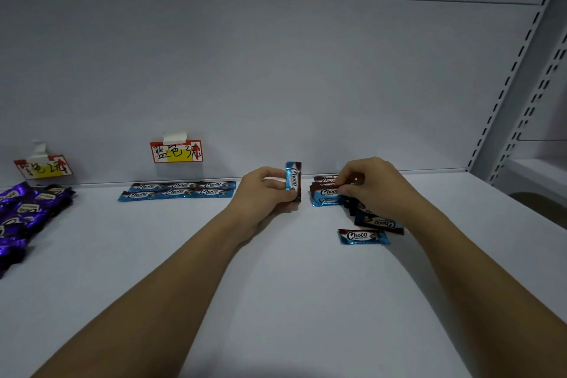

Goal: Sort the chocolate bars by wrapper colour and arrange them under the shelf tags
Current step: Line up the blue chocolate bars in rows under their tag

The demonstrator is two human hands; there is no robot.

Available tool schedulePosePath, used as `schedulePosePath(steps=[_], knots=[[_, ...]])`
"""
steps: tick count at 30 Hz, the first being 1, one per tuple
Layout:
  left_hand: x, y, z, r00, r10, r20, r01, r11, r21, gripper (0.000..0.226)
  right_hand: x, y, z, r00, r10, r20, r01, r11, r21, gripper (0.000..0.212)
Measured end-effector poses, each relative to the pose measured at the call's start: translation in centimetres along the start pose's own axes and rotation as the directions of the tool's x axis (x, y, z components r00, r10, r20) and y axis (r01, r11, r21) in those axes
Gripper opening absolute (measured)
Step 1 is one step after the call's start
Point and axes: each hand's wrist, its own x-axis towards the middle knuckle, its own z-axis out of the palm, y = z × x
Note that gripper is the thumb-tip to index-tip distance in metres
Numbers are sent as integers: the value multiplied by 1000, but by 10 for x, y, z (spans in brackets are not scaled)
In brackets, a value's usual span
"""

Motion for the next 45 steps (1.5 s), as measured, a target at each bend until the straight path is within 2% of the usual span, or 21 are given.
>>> schedulePosePath(steps=[4,8,10,18,23,26,30,34,38,41,43,45], knots=[[-1,1,-4,999,-36,8,36,996,-84,35,-2,-4,-1,999,40,-4,-39,992,123,13],[3,3,-7,997,-57,-43,53,994,-96,23,-3,-6,-1,999,43,-3,-42,979,199,12],[5,3,-8,997,-26,-67,22,998,-59,17,-3,-7,-2,998,55,-2,-53,969,242,12],[-6,14,-9,984,64,-165,-55,997,61,20,-11,-23,-1,989,115,-92,-82,949,304,7],[-20,31,-32,983,116,-143,-78,965,250,20,-13,-44,7,984,133,-118,-92,948,306,6],[-30,44,-75,983,151,-106,-98,912,397,24,-12,-66,22,994,80,-72,-55,955,292,15],[-46,57,-148,976,170,-134,-65,821,567,24,-6,-111,59,992,-43,118,21,983,182,27],[-54,60,-201,979,156,-131,-11,684,730,17,13,-167,101,965,-111,239,88,990,108,22],[-52,56,-220,985,139,-100,5,560,829,13,31,-208,132,938,-88,336,81,996,37,20],[-48,47,-224,981,183,-66,-31,483,875,15,31,-211,145,959,-122,257,143,988,-64,19],[-49,48,-225,978,205,-29,-63,424,903,19,26,-207,146,960,-199,196,227,964,-135,17],[-48,53,-229,976,218,2,-86,375,923,22,23,-203,145,943,-264,204,289,952,-100,18]])
